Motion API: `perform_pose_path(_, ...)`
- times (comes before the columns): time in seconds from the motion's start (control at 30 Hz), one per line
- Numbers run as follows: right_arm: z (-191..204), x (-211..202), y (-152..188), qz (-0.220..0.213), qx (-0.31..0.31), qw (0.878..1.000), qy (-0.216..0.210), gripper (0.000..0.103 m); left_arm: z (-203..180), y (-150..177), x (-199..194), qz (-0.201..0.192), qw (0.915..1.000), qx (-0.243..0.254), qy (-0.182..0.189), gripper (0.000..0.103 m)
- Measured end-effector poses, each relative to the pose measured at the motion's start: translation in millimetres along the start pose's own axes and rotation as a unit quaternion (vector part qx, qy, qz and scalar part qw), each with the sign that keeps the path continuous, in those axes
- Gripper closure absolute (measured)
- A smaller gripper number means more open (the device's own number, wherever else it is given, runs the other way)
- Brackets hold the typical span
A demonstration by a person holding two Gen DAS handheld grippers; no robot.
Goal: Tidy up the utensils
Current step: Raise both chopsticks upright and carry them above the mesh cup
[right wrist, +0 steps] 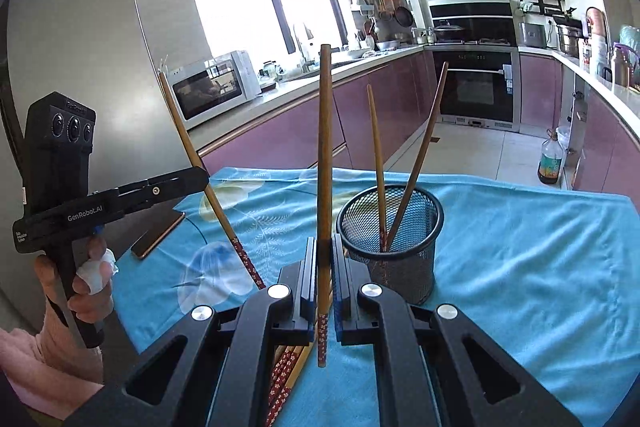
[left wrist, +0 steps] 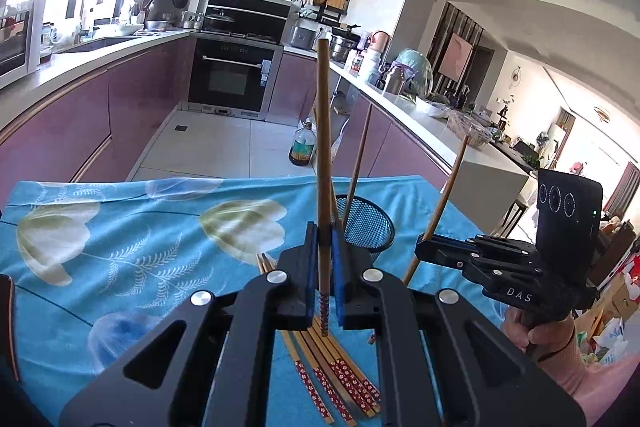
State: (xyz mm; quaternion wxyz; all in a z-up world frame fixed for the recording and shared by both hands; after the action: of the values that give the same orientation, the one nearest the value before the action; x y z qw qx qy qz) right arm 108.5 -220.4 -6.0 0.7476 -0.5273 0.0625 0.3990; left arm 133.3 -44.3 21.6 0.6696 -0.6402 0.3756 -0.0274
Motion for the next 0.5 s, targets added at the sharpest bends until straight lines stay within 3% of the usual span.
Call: perform_pose_path(0.5, 2, -22, -65, -0.08, -0.024, 0.996, 0.005, 0.097, -24, -72, 16, -0.05, 0.9978, 0.043, 0.001, 0.095)
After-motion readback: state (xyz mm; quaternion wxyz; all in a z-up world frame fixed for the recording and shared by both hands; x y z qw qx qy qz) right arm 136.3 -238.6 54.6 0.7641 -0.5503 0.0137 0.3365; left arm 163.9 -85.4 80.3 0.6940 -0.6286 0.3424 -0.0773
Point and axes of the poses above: each gripper's, at about its wrist camera, not at the fingertips, and x roughly the way its jaws point, z to its left, y to its underside, the point moved 6 cm from there along x, roughly the way its jaws point, and after that the axes turned 13 degrees about x, right-handed, at the moved point
